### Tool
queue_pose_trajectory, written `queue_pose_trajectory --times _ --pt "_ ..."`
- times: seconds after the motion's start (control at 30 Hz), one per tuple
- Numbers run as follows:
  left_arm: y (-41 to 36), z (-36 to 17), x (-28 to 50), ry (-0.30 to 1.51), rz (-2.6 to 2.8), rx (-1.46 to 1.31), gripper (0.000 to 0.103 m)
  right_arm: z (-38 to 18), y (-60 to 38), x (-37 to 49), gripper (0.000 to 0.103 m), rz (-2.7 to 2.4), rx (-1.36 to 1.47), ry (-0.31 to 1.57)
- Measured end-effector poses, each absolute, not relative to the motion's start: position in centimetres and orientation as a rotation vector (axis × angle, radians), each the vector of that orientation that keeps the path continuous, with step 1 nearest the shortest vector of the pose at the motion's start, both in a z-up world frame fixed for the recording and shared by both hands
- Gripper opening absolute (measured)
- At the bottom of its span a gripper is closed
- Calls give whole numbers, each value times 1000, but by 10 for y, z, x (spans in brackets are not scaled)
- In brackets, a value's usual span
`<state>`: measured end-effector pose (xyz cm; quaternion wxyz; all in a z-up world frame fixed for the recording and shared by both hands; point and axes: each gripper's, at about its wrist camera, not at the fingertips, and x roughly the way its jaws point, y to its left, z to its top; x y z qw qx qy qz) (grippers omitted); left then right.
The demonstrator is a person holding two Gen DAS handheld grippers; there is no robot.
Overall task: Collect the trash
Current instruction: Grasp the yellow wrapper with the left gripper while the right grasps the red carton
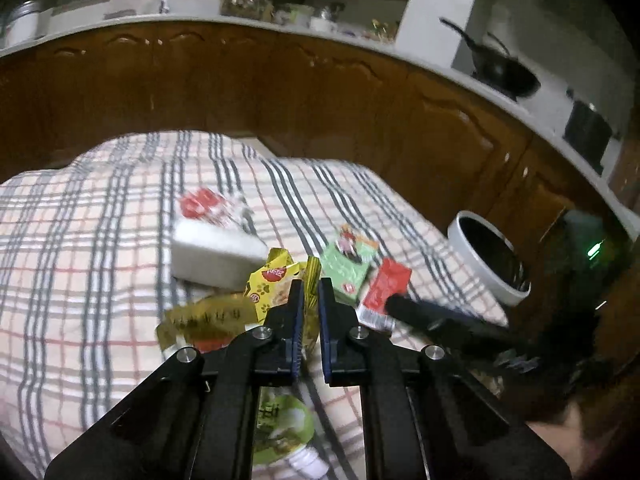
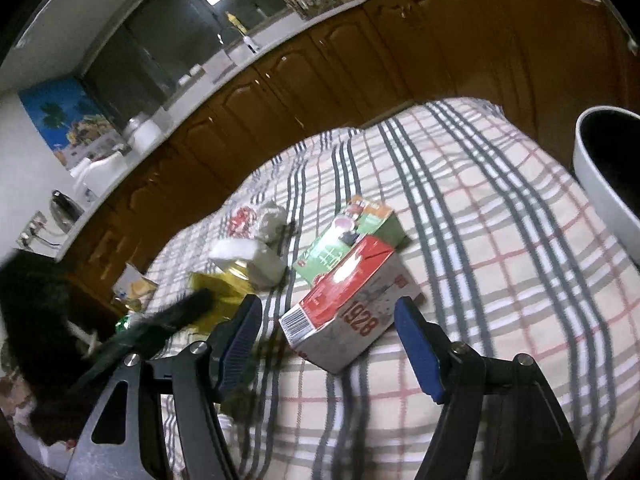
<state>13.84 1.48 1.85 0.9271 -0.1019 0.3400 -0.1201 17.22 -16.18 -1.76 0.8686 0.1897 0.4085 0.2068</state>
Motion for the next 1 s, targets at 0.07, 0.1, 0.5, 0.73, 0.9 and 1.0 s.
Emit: queue_pose_trajectory --times 0.07,0.1,0.5,0.73,0.9,1.0 --pt "23 25 136 678 -236 -228 6 -22 -151 174 71 396 375 862" --pt "27 28 135 671 -232 -237 6 -25 -145 176 71 367 358 866" --pt "31 33 132 661 -240 -256 6 -24 -165 165 42 369 279 826" --pt "16 31 133 673 -276 -250 6 -19 -220 152 6 330 313 830" --pt "2 32 132 670 -296 -237 6 -20 -237 155 19 281 357 834" --pt "1 36 130 662 -295 -233 6 -23 -237 158 58 301 404 847"
